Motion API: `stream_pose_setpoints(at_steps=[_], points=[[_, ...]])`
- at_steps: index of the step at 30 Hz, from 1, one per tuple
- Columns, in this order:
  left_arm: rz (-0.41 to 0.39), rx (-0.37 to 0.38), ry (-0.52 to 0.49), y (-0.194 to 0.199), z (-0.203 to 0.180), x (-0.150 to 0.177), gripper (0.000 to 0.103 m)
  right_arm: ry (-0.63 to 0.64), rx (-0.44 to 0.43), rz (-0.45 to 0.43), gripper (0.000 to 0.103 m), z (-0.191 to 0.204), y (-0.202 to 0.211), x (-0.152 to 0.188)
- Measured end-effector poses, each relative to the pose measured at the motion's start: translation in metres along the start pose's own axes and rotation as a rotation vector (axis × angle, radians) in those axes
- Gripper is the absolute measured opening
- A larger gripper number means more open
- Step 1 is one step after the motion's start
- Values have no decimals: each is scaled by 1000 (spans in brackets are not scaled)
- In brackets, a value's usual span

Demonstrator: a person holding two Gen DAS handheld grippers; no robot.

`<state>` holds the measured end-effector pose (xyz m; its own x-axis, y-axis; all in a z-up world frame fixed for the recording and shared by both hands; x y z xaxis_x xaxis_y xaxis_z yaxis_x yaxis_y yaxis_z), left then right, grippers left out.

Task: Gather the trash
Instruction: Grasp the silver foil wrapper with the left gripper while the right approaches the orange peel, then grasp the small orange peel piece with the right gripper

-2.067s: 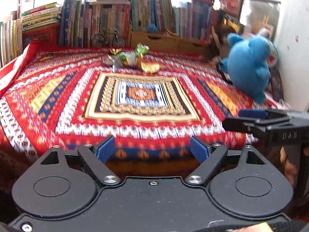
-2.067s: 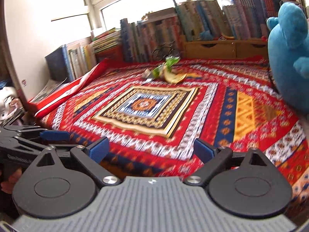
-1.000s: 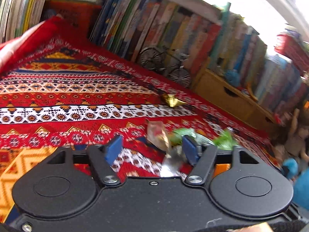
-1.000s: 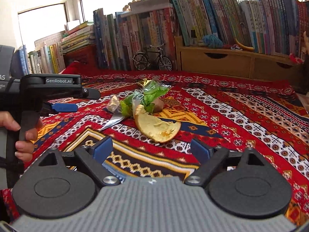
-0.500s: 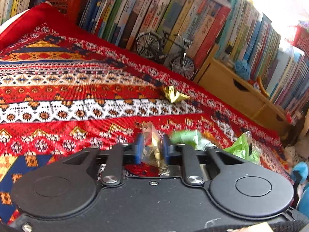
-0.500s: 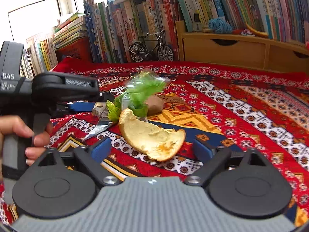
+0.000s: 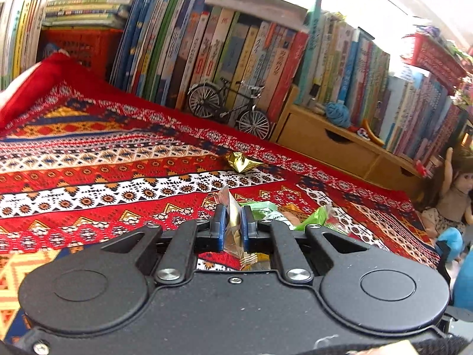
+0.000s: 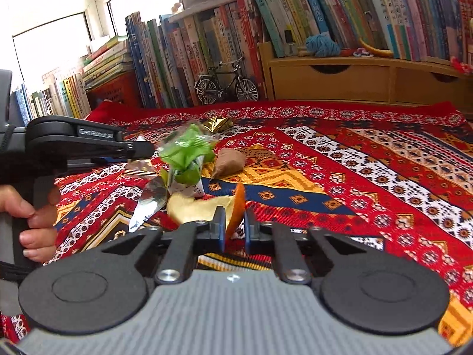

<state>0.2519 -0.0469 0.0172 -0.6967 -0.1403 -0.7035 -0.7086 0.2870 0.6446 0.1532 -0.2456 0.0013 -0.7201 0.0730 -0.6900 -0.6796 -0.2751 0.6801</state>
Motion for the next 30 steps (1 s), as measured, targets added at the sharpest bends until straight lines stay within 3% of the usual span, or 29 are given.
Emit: stream_pose_setpoints(at_steps=[12,22,25,26,27,30], points=[[-13,64,-98,74,-17,35,10,36,1,-14,12,12,53,33],[15,131,-182,133,-30,82,10,8,-16,-16,12,11,111,70],[30,138,-197,139,-33,96,10,4,-16,-7,26,9,117,82],[36,137,-198,139,-34,99,10,-1,-17,-5,46,8,116,85],[40,134,-197,140,-34,102,10,-9,-23,-4,56,7,114,87],[47,134,-190,142,-33,108,10,-13,-19,-10,62,10,108,90]])
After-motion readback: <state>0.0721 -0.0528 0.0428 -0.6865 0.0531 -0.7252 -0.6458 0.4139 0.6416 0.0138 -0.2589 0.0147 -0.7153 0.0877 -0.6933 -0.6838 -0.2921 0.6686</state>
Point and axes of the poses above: each gripper's, at about its wrist camera, not at the fingertips, and y roughly against the way its jaws point, z to its left, x to its underside, the point moved 2 cm from there along -y, roughly the way its jaws point, and after that the axes turned 8 degrees about z, right-handed, at the moved point
